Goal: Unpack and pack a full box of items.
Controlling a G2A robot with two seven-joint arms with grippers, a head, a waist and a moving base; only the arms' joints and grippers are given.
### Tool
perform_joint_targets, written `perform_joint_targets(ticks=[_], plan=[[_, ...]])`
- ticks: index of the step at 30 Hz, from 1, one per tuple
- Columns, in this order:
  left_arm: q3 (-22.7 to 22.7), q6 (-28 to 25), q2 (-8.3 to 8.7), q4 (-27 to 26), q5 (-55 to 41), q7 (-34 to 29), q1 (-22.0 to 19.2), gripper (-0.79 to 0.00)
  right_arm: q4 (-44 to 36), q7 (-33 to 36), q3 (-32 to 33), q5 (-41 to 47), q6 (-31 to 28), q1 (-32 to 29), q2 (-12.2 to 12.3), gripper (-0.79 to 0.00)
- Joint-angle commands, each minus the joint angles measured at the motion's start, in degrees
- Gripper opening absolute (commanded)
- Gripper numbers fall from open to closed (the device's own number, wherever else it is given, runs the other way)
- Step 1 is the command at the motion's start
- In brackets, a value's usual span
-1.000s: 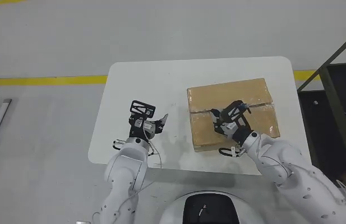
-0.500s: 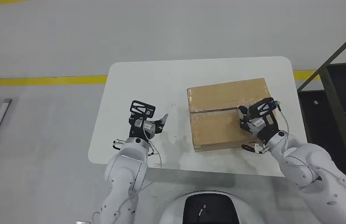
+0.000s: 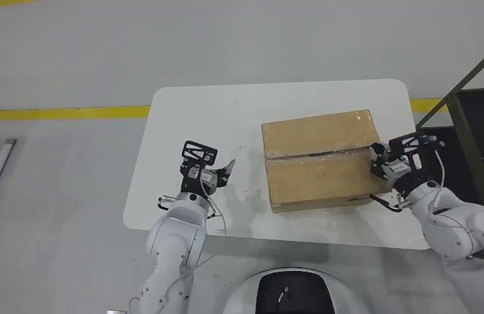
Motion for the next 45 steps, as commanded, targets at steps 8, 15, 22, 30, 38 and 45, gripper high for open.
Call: perform_joint_targets(ticks=[8, 15, 22, 30, 38, 45], plan=[[0.0, 0.0, 0.00, 0.0, 0.0, 0.0, 0.0, 0.000, -7.4, -1.9, 7.2, 5.1, 1.2, -3.2, 0.0, -0.785], [0.0, 0.0, 0.00, 0.0, 0.0, 0.0, 0.0, 0.000, -9.4, -2.3, -5.4, 2.8, -6.3, 2.8, -0.5, -0.785], [0.0, 0.0, 0.00, 0.0, 0.0, 0.0, 0.0, 0.000, -1.1, -6.6, -23.1, -2.5, -7.3, 13.7, -2.7, -0.785], [0.0, 0.0, 0.00, 0.0, 0.0, 0.0, 0.0, 0.000, 6.3, -7.4, -28.6, -5.5, -4.2, 18.0, -4.1, -0.785], [0.0, 0.0, 0.00, 0.0, 0.0, 0.0, 0.0, 0.000, 7.5, -6.8, -25.1, -6.2, -3.5, 16.4, -3.9, -0.785], [0.0, 0.0, 0.00, 0.0, 0.0, 0.0, 0.0, 0.000, 6.1, -6.0, -19.8, -7.1, -3.6, 12.4, -3.1, -0.785]])
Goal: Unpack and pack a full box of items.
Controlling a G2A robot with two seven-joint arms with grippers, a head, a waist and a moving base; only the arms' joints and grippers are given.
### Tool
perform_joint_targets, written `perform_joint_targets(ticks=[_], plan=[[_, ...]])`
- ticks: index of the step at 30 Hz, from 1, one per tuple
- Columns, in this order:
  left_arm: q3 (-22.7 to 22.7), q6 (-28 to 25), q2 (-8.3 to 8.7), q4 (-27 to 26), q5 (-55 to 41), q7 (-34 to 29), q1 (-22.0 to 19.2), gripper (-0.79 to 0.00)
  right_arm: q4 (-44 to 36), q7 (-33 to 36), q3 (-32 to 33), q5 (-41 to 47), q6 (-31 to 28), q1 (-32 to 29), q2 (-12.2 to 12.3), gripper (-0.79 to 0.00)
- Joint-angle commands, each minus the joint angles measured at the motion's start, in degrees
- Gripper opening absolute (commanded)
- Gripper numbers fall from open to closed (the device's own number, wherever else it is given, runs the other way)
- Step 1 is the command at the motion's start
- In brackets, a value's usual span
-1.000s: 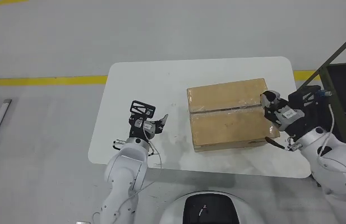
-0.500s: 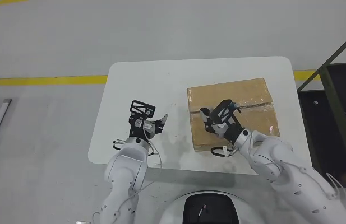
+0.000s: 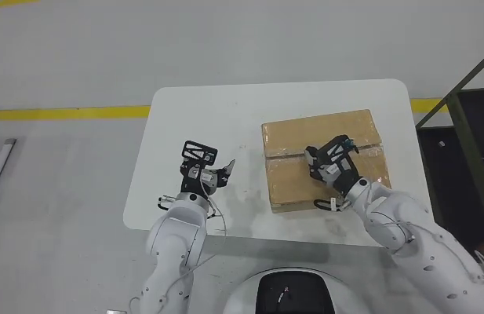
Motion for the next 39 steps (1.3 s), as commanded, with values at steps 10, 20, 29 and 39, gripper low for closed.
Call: perform_joint_targets(ticks=[10, 20, 29, 39], plan=[[0.0, 0.0, 0.00, 0.0, 0.0, 0.0, 0.0, 0.000, -0.5, 0.3, 8.4, -0.2, -0.1, -4.4, 0.9, -0.785], [0.0, 0.0, 0.00, 0.0, 0.0, 0.0, 0.0, 0.000, -1.8, 0.6, 16.3, 2.0, 0.9, -8.1, 1.5, -0.785], [0.0, 0.0, 0.00, 0.0, 0.0, 0.0, 0.0, 0.000, -2.6, 1.8, 23.2, 5.2, 2.6, -12.0, 1.8, -0.785], [0.0, 0.0, 0.00, 0.0, 0.0, 0.0, 0.0, 0.000, -7.9, -6.9, 32.0, 4.5, 3.5, -18.2, 1.9, -0.785]])
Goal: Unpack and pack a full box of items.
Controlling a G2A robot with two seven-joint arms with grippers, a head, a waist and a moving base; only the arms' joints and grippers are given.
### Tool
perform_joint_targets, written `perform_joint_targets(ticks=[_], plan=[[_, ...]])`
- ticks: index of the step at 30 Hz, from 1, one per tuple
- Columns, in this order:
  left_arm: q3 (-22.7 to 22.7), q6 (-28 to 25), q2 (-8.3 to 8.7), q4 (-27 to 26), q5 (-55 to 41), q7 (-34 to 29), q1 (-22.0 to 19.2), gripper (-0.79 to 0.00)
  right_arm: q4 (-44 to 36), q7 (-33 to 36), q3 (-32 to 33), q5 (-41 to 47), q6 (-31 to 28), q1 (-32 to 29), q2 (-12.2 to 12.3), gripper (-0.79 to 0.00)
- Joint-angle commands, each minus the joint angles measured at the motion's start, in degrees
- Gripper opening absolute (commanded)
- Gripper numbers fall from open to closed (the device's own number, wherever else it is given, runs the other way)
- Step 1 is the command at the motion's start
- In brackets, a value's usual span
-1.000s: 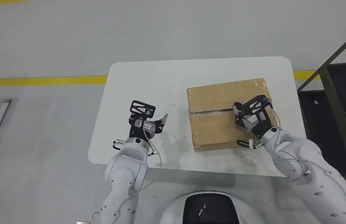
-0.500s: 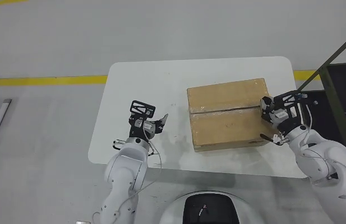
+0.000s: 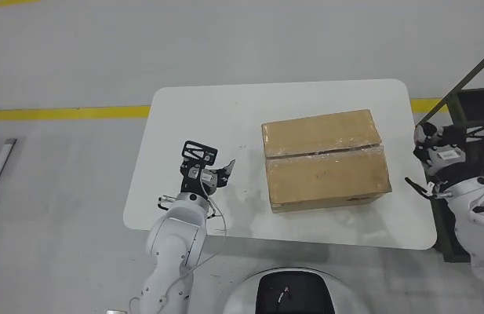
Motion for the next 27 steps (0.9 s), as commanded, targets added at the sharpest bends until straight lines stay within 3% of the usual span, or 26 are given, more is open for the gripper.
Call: perform_joint_targets(ticks=[1, 7, 11, 17, 27], plan=[[0.0, 0.0, 0.00, 0.0, 0.0, 0.0, 0.0, 0.000, -0.1, -3.7, 1.4, -1.1, -0.6, -2.2, -0.1, -0.785], [0.0, 0.0, 0.00, 0.0, 0.0, 0.0, 0.0, 0.000, 3.5, -9.8, 3.2, -2.5, -3.7, -8.0, -0.3, -0.785], [-0.3, 0.6, 0.07, -0.5, 0.0, 2.3, 0.7, 0.000, 6.6, -11.7, -0.2, -1.6, -5.9, -9.3, -0.7, -0.785], [-1.0, 1.5, 0.36, -1.9, 2.0, 6.9, 2.2, 0.000, 7.8, -14.0, -7.8, -2.1, -6.8, -8.0, -1.6, -0.785], [-3.2, 3.6, 0.69, -4.0, 2.4, 9.6, 4.7, 0.000, 9.2, -14.3, -14.3, -3.3, -8.2, -4.1, -2.3, -0.785]])
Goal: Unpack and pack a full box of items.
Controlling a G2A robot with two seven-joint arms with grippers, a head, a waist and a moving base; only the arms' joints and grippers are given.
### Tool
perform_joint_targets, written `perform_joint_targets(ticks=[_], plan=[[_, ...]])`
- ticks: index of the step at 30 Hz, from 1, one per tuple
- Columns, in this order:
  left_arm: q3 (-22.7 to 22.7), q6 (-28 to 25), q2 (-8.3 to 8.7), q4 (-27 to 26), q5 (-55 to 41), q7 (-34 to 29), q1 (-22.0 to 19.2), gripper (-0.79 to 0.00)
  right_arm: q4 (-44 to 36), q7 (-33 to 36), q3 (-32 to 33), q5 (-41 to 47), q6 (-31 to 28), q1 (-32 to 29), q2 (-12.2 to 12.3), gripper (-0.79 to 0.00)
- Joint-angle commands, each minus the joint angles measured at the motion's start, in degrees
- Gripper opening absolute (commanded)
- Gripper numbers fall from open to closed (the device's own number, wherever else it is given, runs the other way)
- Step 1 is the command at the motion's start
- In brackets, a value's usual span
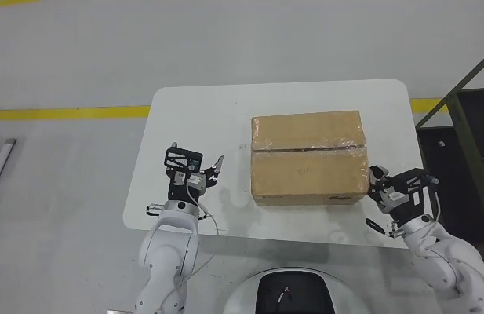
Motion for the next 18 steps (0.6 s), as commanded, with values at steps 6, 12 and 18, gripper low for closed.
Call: perform_joint_targets(ticks=[6, 12, 18], plan=[[-0.8, -0.4, 0.20, -0.8, -0.6, 1.4, 0.8, 0.000, -1.9, -1.6, -1.1, -3.9, 3.1, 0.7, -0.3, -0.785], [-0.7, -0.7, 0.25, -1.0, -0.5, 1.6, 0.9, 0.000, -8.0, -3.3, 2.6, -10.0, 5.7, -2.7, 0.0, -0.785], [-0.7, -0.7, 0.25, -1.0, -0.5, 1.6, 0.9, 0.000, -8.0, -3.2, 2.6, -10.0, 5.7, -2.7, 0.0, -0.701]])
